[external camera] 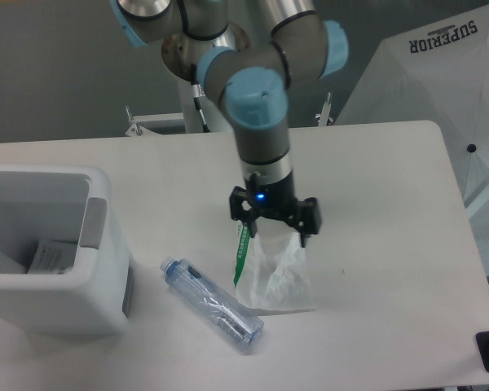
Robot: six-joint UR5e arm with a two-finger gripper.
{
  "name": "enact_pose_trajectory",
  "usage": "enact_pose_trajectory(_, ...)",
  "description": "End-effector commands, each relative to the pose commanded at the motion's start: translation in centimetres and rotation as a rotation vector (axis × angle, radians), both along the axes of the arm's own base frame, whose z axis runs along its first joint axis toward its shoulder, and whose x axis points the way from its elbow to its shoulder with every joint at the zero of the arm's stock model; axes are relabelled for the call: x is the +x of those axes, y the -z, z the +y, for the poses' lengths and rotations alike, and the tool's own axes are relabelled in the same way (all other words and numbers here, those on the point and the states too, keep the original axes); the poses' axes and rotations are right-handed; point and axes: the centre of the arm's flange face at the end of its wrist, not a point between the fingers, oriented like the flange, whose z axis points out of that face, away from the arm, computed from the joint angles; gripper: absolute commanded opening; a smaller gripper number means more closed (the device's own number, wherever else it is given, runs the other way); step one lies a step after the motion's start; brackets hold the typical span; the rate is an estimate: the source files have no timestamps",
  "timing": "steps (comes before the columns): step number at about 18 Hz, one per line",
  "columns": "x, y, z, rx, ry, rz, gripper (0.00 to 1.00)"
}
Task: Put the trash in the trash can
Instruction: 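Lower the open gripper onto the green strip of the plastic bag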
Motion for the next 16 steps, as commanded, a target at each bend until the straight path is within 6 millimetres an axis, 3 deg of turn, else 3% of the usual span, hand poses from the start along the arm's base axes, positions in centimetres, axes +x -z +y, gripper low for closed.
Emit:
enact_pose_trajectory(5, 1.2, 2.9, -0.1, -0.043, 0.008, -0.034, 1.0)
enact_pose_trajectory(11, -0.1, 6.9, 0.8, -0.111, 0.002, -0.027, 1.0)
enact_pose_trajectory(16, -0.5, 7.4, 1.2, -0.12, 0.009, -0.005, 1.0)
